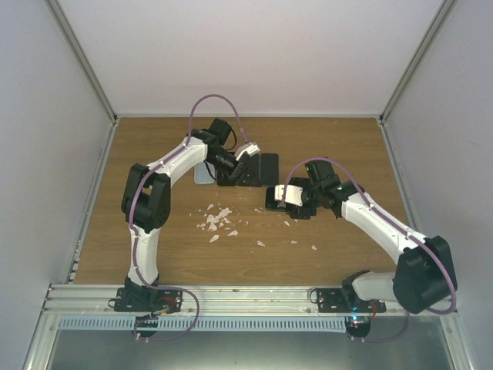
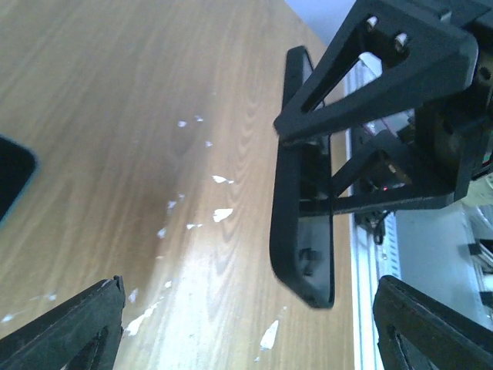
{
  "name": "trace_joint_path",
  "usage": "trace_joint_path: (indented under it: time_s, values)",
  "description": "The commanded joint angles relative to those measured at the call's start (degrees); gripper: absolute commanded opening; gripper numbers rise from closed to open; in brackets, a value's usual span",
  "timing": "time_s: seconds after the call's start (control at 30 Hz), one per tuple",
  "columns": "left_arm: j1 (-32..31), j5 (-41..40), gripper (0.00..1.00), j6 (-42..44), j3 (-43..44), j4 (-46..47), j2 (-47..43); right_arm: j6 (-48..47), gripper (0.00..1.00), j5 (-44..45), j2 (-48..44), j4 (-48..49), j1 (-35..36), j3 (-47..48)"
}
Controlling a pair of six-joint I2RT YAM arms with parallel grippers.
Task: Take the phone out of the phone case
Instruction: Pick up the phone at the center of the board, then adjust the phone.
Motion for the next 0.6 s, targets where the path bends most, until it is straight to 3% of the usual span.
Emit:
trace_joint_path:
  time_s: [0.0, 0.23, 0.57]
  values:
    - [-2.22, 5.04, 0.87, 7.86, 3.82, -8.41, 1.8, -2.72, 0.51, 1.23, -2.92, 2.7, 3.37, -0.47]
    - [-4.34, 8.36, 0.6, 14.77, 5.97, -16.47, 4.15, -3.63, 0.51, 3.23, -3.6, 3.97, 6.31, -1.06]
    - [-5.73, 4.14, 0.56, 12.83, 5.88, -14.99, 5.08, -4.37, 0.51, 4.29, -4.82, 4.98, 8.1, -0.74]
